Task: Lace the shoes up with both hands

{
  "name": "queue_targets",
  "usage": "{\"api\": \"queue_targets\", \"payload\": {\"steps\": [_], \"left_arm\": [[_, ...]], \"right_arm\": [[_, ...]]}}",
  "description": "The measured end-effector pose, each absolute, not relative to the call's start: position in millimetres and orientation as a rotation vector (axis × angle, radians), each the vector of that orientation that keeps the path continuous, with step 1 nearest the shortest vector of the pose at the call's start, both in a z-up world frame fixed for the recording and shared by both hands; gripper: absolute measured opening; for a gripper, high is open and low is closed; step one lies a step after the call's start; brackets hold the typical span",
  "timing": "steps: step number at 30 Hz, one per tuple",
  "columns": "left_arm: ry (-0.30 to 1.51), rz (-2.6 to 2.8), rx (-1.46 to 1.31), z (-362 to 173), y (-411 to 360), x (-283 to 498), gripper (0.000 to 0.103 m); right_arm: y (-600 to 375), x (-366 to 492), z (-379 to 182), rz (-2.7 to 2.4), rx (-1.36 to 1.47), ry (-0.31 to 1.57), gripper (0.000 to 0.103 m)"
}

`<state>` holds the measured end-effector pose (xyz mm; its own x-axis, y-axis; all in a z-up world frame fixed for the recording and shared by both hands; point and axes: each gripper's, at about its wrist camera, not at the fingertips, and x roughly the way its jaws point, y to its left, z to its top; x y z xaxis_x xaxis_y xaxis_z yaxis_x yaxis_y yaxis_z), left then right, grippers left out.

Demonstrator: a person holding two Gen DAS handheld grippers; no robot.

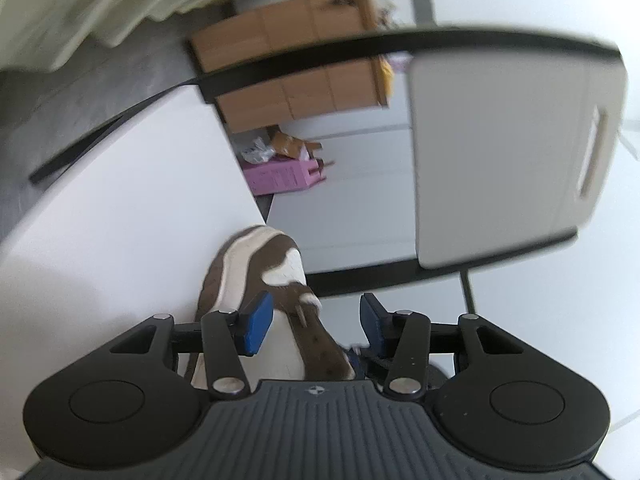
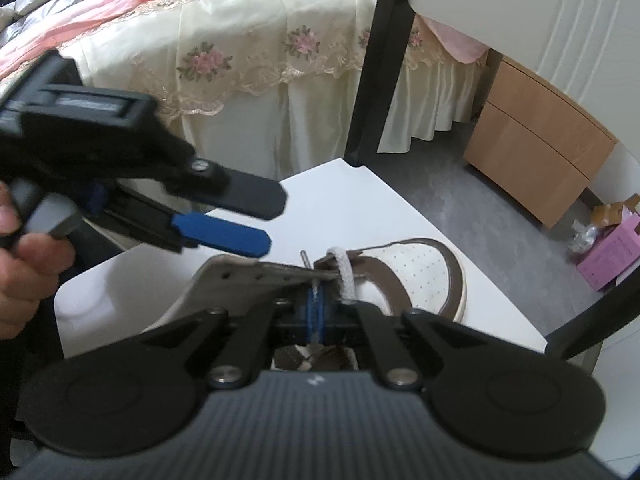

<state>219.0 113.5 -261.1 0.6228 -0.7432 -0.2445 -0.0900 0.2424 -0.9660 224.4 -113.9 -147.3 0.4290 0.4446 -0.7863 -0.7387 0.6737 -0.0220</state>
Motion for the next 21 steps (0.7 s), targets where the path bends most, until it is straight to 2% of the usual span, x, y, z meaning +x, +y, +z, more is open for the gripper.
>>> {"api": "queue_targets", "payload": {"steps": [5,7,13,14,15,17,21], "left_arm": [[0.833,-0.519,-1.3,-268,106,226,0.039],[0.85,-0.512,-1.307,-271,102,228,0.03],[0.88,-0.502,-1.328,-278,96,231,0.023],[0.884,-0.498,-1.318,-277,95,232,0.019],[0.888,-0.495,-1.309,-277,94,233,0.011],[0.885,-0.502,-1.306,-275,93,232,0.004],[0.868,-0.503,-1.227,-265,93,230,0.003]], "right_arm": [[-116,227,-148,0.769,-0.371,0.851,0.004],[-116,227,-148,0.77,-0.367,0.853,0.004],[-120,227,-150,0.764,-0.33,0.859,0.004],[-120,227,-150,0.763,-0.326,0.859,0.004],[-121,228,-150,0.758,-0.316,0.862,0.004],[-121,227,-150,0.749,-0.301,0.868,0.005],[-116,222,-147,0.744,-0.348,0.864,0.005]]}}
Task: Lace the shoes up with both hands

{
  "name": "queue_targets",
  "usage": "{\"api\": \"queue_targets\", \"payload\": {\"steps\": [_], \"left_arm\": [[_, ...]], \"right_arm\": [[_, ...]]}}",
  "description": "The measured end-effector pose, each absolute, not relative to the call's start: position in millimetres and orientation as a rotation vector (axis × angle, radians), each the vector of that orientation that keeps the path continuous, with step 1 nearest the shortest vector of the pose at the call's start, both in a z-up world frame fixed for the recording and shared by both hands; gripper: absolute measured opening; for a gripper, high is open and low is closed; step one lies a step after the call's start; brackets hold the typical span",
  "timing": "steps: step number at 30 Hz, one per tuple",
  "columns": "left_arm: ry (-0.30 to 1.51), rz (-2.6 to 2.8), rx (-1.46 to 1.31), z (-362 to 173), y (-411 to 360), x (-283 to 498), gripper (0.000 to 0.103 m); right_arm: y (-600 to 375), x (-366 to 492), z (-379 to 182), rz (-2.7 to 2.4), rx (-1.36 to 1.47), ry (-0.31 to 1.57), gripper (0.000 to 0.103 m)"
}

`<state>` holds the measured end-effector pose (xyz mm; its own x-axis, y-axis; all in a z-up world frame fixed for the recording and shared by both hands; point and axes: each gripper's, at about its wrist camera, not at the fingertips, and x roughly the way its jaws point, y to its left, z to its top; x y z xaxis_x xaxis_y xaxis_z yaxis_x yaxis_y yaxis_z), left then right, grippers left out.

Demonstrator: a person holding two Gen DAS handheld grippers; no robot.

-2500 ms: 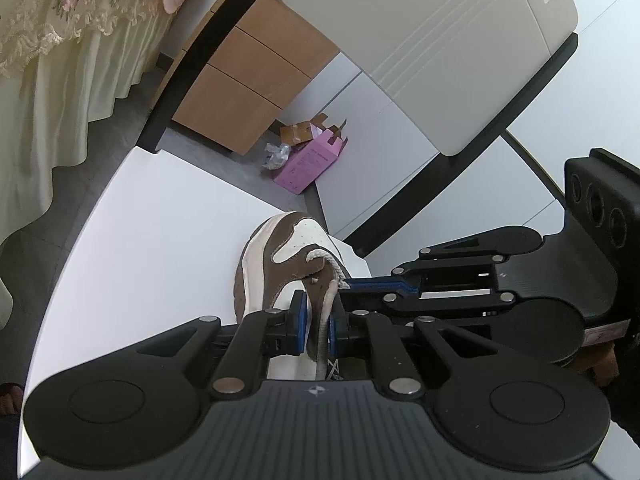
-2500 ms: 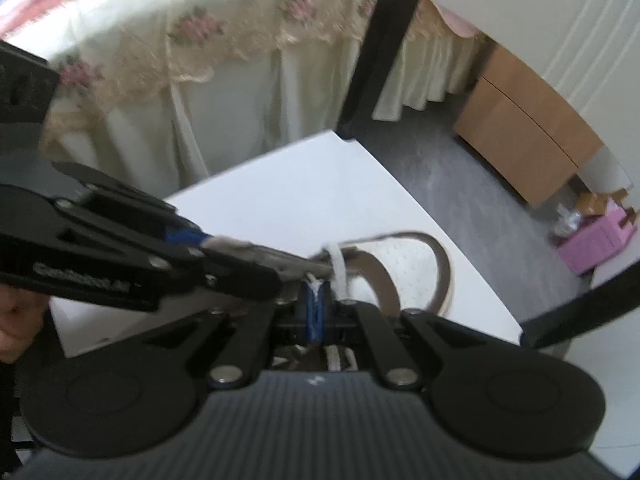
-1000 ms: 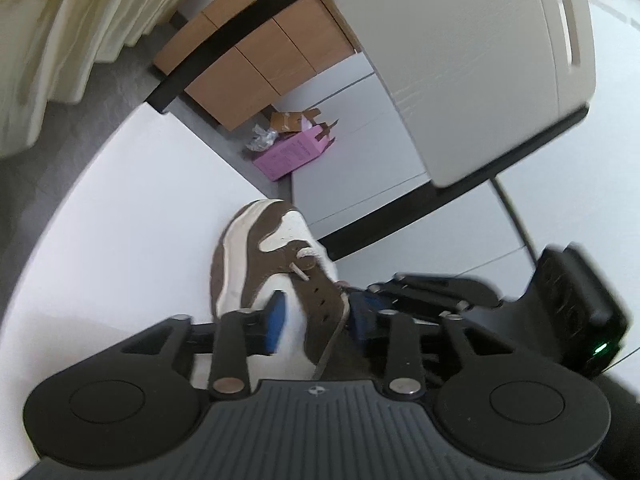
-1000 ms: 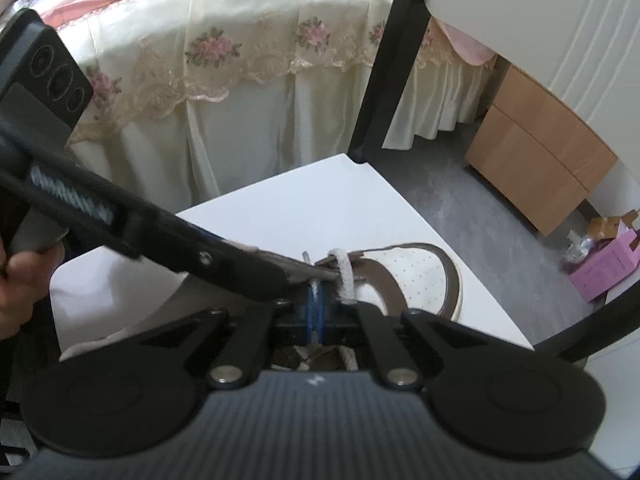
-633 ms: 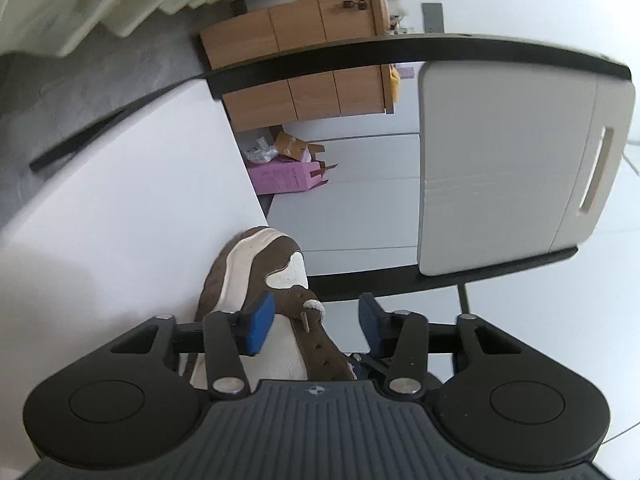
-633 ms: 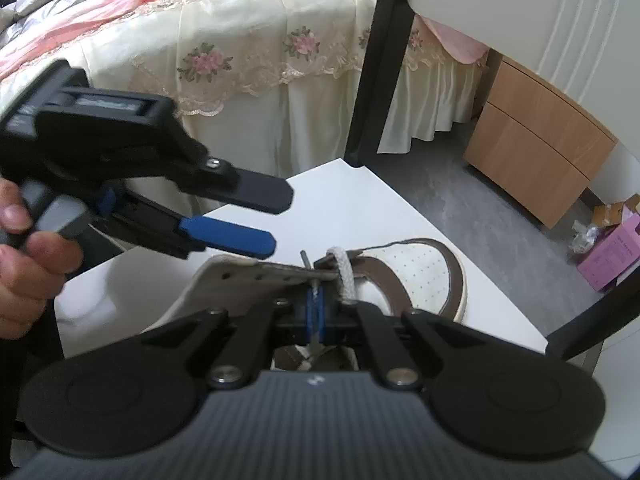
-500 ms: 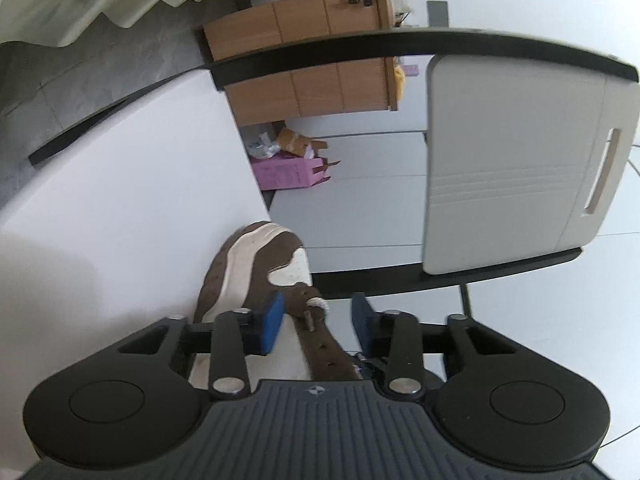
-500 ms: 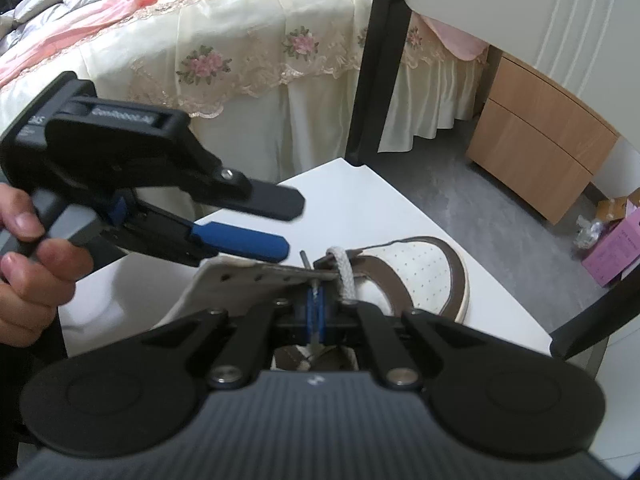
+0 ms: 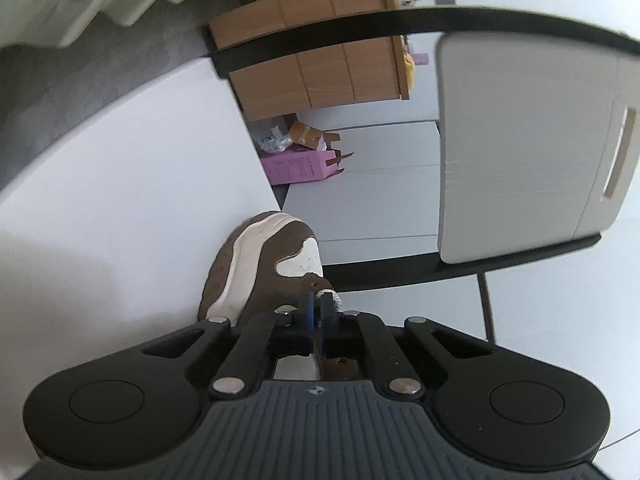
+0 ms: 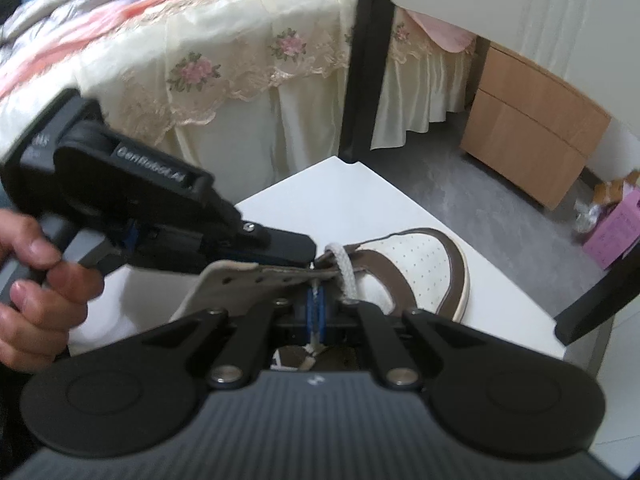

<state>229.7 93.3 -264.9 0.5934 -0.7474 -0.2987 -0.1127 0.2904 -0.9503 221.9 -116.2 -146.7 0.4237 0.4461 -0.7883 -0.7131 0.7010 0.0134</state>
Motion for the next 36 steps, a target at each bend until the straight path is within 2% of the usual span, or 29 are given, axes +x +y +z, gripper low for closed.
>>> {"api": "queue_targets", "payload": {"steps": [2,3,8,9,14,22,30,32,36], "left_arm": [[0.867,-0.505,-1.194,-262,93,229,0.003],[0.869,-0.509,-1.188,-262,94,228,0.002],[0.871,-0.51,-1.159,-258,93,228,0.003],[0.872,-0.512,-1.148,-258,92,228,0.002],[0.87,-0.51,-1.137,-258,92,229,0.003],[0.856,-0.498,-1.132,-252,96,228,0.002],[0.761,-0.452,-1.183,-237,127,223,0.002],[0.751,-0.448,-1.114,-228,128,224,0.002],[0.725,-0.482,-1.044,-215,122,221,0.003]], "right_arm": [[-114,216,-138,0.786,-0.397,0.854,0.024],[-114,213,-133,0.811,-0.412,0.839,0.038],[-106,215,-108,0.937,-0.44,0.852,0.041],[-102,219,-104,0.973,-0.439,0.871,0.046],[-85,236,-94,1.042,-0.459,0.94,0.049],[-76,243,-121,0.922,-0.531,0.987,0.052],[-74,236,-127,0.891,-0.579,0.956,0.052],[-75,239,-124,0.882,-0.533,0.952,0.052],[-72,247,-125,0.83,-0.407,0.94,0.044]]}}
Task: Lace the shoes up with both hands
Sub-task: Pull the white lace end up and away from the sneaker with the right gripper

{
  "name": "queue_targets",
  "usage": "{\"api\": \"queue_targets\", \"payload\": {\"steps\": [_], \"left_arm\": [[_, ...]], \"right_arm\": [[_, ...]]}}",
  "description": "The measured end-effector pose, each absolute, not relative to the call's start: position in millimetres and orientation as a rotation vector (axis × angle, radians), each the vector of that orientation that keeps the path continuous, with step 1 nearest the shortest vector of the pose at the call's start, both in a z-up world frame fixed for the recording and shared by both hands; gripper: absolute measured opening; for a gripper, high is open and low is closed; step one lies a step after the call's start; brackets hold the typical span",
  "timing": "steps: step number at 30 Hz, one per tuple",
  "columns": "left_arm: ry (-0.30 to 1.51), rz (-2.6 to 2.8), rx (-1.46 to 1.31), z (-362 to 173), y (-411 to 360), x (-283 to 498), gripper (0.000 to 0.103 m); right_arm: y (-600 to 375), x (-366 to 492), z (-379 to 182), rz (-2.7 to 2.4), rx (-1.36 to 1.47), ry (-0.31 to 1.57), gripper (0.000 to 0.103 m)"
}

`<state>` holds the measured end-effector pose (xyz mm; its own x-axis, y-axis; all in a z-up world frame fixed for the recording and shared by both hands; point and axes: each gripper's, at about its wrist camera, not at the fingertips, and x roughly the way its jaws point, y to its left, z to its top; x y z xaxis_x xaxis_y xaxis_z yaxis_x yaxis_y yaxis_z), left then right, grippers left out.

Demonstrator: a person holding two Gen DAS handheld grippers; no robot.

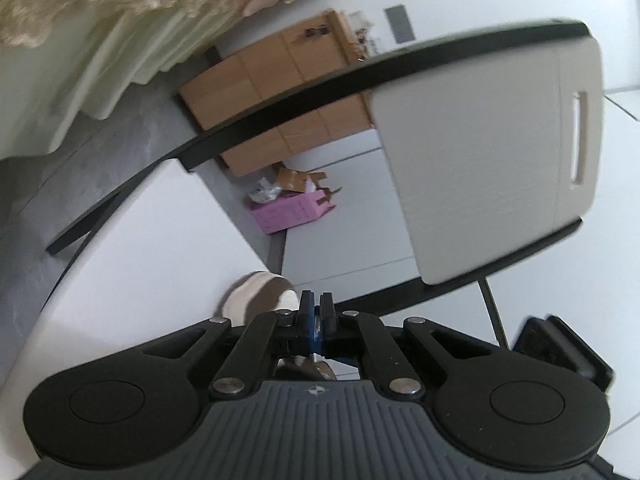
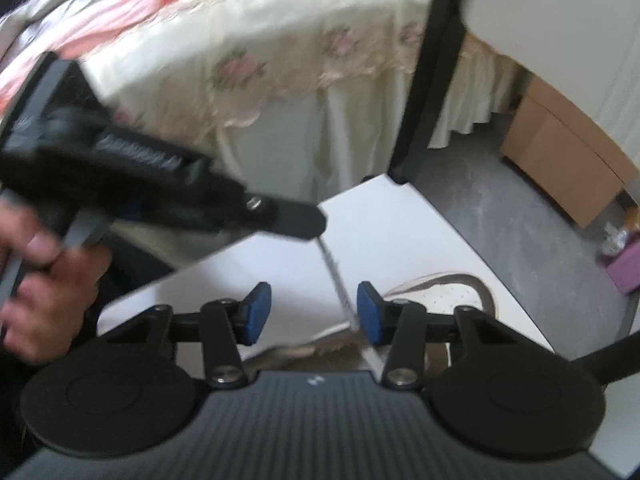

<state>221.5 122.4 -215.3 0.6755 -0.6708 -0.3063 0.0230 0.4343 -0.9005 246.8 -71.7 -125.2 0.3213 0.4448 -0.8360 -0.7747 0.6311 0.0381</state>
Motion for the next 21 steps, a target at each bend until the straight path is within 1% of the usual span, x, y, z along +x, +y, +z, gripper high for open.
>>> {"api": "queue_targets", "payload": {"steps": [1,2,3,5,6,8,9,10,13,16,18,21], "left_arm": [[0.717,-0.479,-0.998,-211,120,221,0.003],[0.715,-0.469,-0.95,-208,118,221,0.003],[0.712,-0.458,-0.898,-204,115,220,0.003],[0.701,-0.451,-0.829,-198,112,215,0.003],[0.691,-0.448,-0.792,-194,111,211,0.005],[0.672,-0.43,-0.713,-186,108,203,0.021],[0.661,-0.401,-0.655,-180,107,197,0.04],[0.649,-0.388,-0.606,-176,105,190,0.047],[0.648,-0.434,-0.504,-169,96,170,0.047],[0.661,-0.514,-0.341,-166,70,153,0.047],[0.662,-0.538,-0.266,-169,55,149,0.047],[0.691,-0.516,-0.166,-179,34,153,0.046]], "right_arm": [[-68,247,-129,0.805,-0.417,0.931,0.029],[-68,248,-133,0.785,-0.415,0.931,0.017],[-67,250,-138,0.764,-0.412,0.931,0.009],[-75,257,-143,0.72,-0.308,0.954,0.003],[-79,260,-144,0.706,-0.263,0.968,0.003],[-89,265,-147,0.673,-0.146,0.989,0.003],[-94,268,-148,0.66,-0.096,1.0,0.003],[-97,270,-148,0.647,-0.047,1.009,0.003],[-107,276,-151,0.607,0.103,1.047,0.003],[-114,278,-150,0.587,0.194,1.057,0.003],[-115,276,-148,0.577,0.224,1.056,0.003],[-112,271,-143,0.568,0.196,1.052,0.003]]}}
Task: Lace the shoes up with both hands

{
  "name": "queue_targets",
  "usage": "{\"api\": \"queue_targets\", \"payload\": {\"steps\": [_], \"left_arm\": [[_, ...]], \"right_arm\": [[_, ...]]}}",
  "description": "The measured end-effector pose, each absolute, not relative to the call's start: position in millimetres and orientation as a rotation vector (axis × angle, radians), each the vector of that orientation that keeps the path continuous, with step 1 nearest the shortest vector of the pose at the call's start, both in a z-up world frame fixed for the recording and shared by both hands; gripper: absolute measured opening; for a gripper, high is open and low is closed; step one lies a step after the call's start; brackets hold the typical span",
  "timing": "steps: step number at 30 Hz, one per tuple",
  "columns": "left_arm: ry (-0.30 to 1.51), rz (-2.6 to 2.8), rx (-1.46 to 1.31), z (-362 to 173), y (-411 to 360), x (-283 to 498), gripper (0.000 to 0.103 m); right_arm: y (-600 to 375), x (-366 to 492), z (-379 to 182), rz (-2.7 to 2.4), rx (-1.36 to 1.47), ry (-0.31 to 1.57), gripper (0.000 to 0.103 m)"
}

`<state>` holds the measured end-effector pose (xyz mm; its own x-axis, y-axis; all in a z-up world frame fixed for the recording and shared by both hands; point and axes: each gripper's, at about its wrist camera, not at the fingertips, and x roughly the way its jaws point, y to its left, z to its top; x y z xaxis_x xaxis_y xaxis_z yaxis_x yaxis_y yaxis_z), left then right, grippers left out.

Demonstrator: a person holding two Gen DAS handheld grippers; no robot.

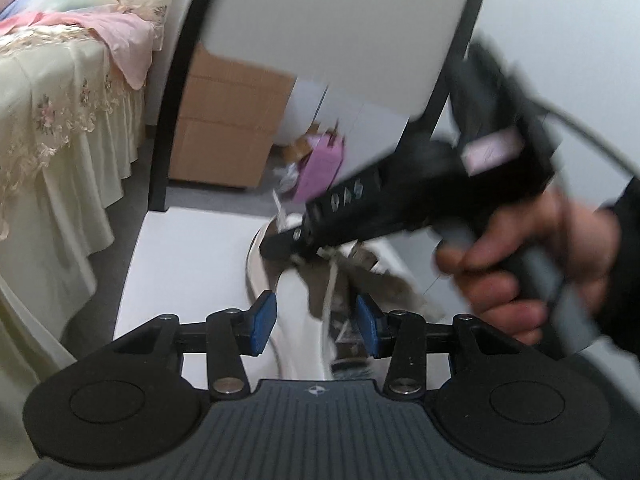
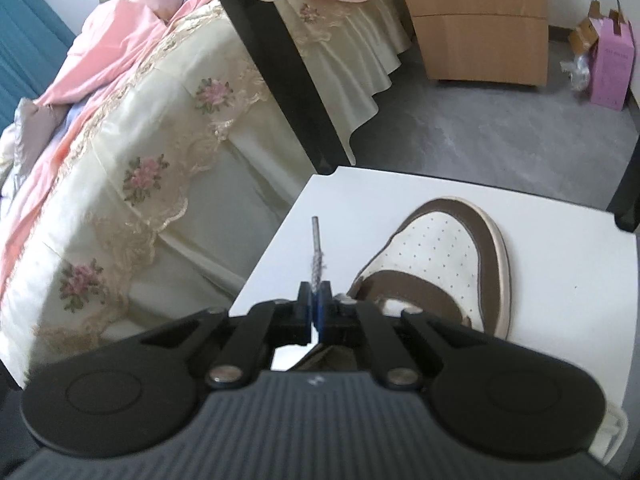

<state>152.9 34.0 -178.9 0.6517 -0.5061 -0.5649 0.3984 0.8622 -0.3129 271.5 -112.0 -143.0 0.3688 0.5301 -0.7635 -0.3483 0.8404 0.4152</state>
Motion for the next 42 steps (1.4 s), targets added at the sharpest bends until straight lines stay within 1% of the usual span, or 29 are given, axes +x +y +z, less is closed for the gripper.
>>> {"api": "queue_targets", "payload": {"steps": [2,4,5,10,14,35,42], "left_arm": [[0.699,-0.504,-0.14,-186,25,158,0.045],[0.703,-0.505,-0.124,-191,20,164,0.038],[0.705,-0.506,-0.112,-193,17,166,0.037],[0.7,-0.513,-0.063,-194,9,169,0.036],[0.685,-0.518,-0.008,-194,-1,166,0.036],[0.672,-0.504,0.031,-194,-7,162,0.037],[0.675,-0.501,0.039,-194,-9,162,0.037]], "right_arm": [[-110,270,-142,0.564,0.162,1.048,0.003],[-108,269,-142,0.557,0.149,1.041,0.003],[-108,267,-142,0.552,0.154,1.028,0.003],[-111,256,-136,0.562,0.178,0.944,0.003],[-118,249,-110,0.596,0.28,0.826,0.003],[-108,225,131,0.709,0.233,0.336,0.003],[-90,228,189,0.736,0.164,0.231,0.003]]}}
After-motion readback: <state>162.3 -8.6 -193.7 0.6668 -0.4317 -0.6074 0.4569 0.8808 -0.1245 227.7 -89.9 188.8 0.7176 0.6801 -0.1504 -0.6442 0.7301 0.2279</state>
